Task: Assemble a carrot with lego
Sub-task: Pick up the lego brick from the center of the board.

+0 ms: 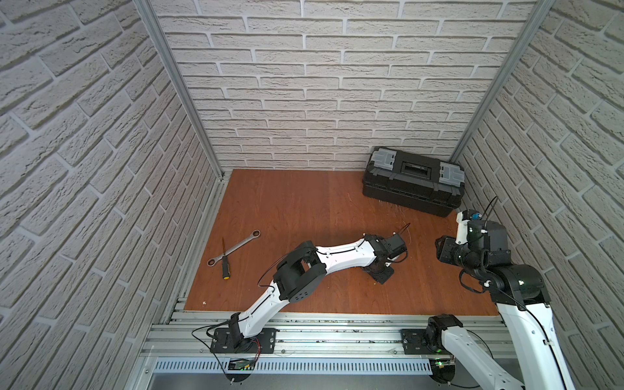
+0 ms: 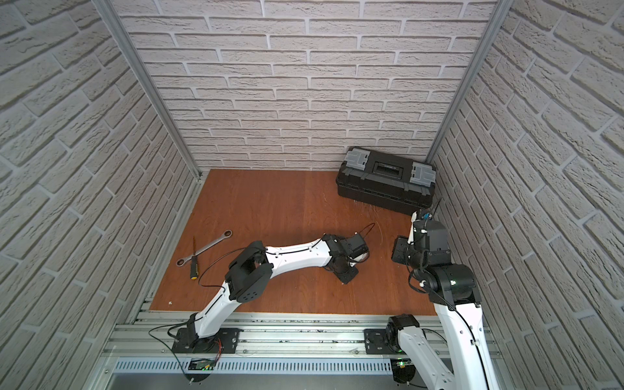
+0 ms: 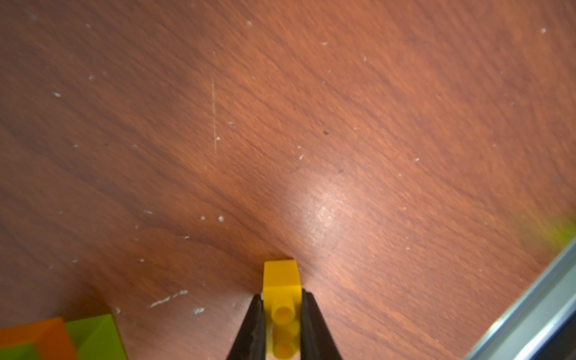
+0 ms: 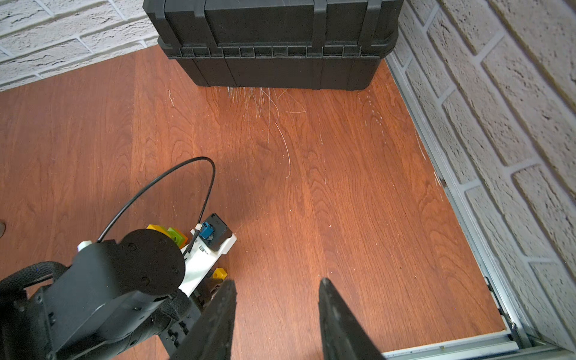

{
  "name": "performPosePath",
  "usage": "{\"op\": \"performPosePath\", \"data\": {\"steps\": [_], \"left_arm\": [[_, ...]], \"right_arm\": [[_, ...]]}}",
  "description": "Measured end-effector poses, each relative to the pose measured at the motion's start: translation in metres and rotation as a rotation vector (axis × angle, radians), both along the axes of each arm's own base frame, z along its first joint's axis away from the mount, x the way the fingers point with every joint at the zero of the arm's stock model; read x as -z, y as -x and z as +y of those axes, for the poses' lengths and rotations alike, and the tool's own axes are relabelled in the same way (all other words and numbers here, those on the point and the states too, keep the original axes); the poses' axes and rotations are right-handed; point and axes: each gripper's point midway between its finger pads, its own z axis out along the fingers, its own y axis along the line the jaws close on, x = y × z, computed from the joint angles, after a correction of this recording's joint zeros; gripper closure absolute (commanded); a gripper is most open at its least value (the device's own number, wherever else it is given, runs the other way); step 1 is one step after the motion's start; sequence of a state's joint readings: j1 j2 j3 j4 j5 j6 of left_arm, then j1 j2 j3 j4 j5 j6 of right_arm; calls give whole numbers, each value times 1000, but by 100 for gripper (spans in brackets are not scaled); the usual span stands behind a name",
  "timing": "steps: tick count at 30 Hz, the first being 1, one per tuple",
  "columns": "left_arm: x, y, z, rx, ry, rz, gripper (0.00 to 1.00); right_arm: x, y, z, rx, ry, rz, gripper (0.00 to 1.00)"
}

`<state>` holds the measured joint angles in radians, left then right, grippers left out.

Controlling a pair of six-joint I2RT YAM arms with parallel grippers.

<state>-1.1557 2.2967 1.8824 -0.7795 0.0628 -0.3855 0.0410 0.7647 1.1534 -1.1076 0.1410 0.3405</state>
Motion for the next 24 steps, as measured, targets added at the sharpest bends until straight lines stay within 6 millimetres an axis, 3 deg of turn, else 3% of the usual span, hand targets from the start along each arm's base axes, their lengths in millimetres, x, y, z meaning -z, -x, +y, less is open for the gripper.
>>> {"op": "performPosePath", "data": {"steps": [6,12,19,24], "left_arm": [[0,-4,0,-21,2,4,84],[0,-6,0,-29,5,6,100],[-1,-5,0,-47,10,9,100],[-20,-5,10,-82,27,-10,100]], "right_arm": [[0,0,0,0,0,0,53],[0,0,0,0,0,0,53],[-1,-3,0,0,1,-6,53],[3,-18,2,-14,4,5,52]]}}
